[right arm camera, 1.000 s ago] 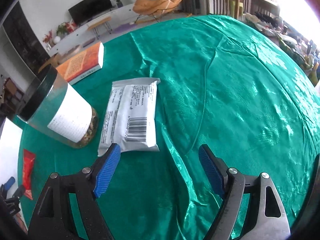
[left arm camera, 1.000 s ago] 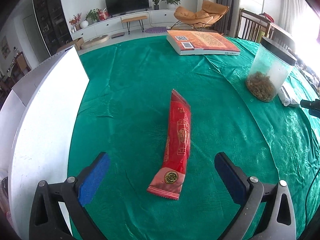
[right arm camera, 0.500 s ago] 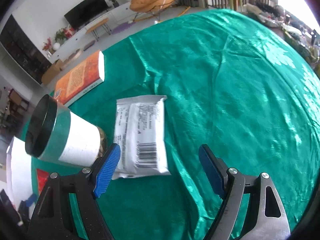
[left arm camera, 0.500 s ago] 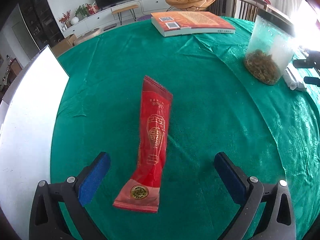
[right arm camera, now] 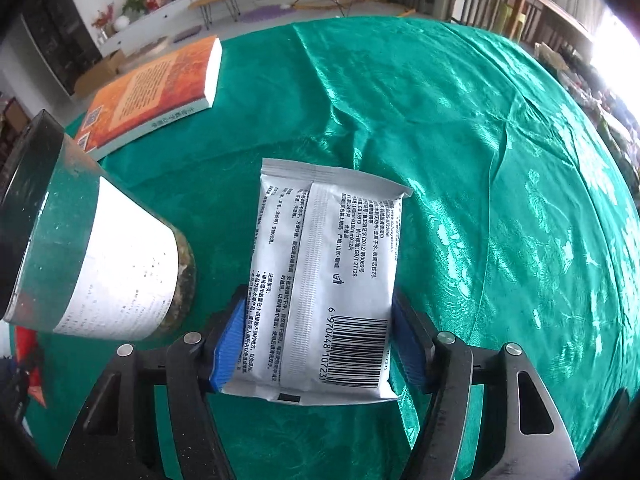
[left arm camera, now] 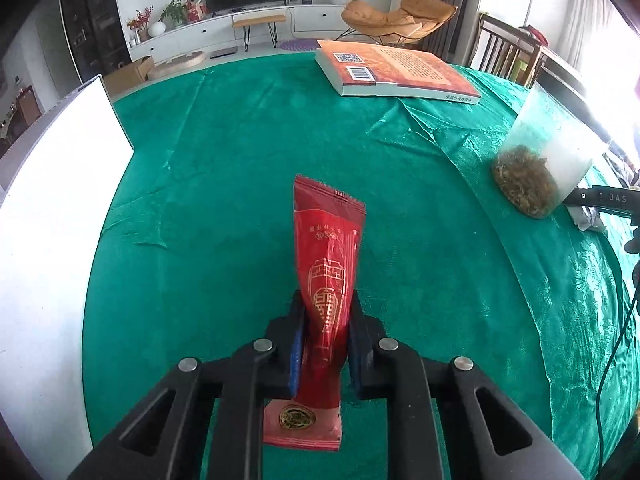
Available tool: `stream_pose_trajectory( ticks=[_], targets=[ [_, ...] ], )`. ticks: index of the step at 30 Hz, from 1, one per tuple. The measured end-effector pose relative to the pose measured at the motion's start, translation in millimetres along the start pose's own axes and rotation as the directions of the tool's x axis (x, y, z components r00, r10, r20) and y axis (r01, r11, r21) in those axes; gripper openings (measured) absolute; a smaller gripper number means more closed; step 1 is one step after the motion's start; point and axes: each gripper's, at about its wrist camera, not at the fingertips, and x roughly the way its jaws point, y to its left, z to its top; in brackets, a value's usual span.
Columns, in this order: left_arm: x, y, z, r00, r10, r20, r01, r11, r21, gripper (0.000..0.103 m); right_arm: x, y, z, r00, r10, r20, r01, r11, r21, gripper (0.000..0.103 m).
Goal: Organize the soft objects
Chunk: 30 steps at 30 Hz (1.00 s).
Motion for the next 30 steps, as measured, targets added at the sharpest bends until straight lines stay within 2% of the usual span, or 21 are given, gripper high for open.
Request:
stream_pose_trajectory(
  ticks=[1, 2, 3, 4, 7, 9, 30],
  targets=[
    [-0.2, -2.7, -1.6, 1.000, 0.004, 0.007, -0.004, 1.000, 0.017, 0.033, -0.3, 1.4, -3.0, 1.000, 0.009, 0.010, -0.009, 1.000, -0.016, 0.078],
    [2.2, -5.0, -2.4, 1.000, 0.019, 0.003, -0.019, 0.999, 0.036, 0.067, 1.9, 4.9, -6.5, 1.000, -0.002, 0.017, 0.002, 0.999, -0.035, 0.088],
    [6.6, -6.5, -3.8, 0.998, 0.054, -0.012, -0.053, 0.997, 0.047, 0.101, 2.4, 9.3, -12.2, 0.999, -0.035, 0.040, 0.038, 0.997, -0.063, 0.090],
    [8.1, -6.8, -6.8, 0.997, 0.083, -0.005, -0.083, 0.995, 0.052, 0.103, 1.4, 12.8, -17.2, 0.996, -0.052, 0.078, 0.058, 0.995, -0.078, 0.091],
    [7.5, 2.9, -16.8, 0.999, 0.031, 0.039, -0.031, 1.000, -0.002, 0.103, -1.4, 7.2, -30.2, 0.986, -0.042, 0.162, 0.050, 0.998, -0.044, 0.093],
    [6.0, 4.9, -19.9, 0.997, 0.037, 0.060, -0.036, 0.999, -0.007, 0.103, -2.4, 6.9, -36.5, 0.978, -0.041, 0.205, 0.053, 0.997, -0.050, 0.094],
    [6.5, 3.9, -20.0, 0.997, 0.041, 0.067, -0.040, 0.999, -0.014, 0.103, -2.9, 5.6, -35.3, 0.978, -0.042, 0.206, 0.052, 0.998, -0.042, 0.095]
  ],
)
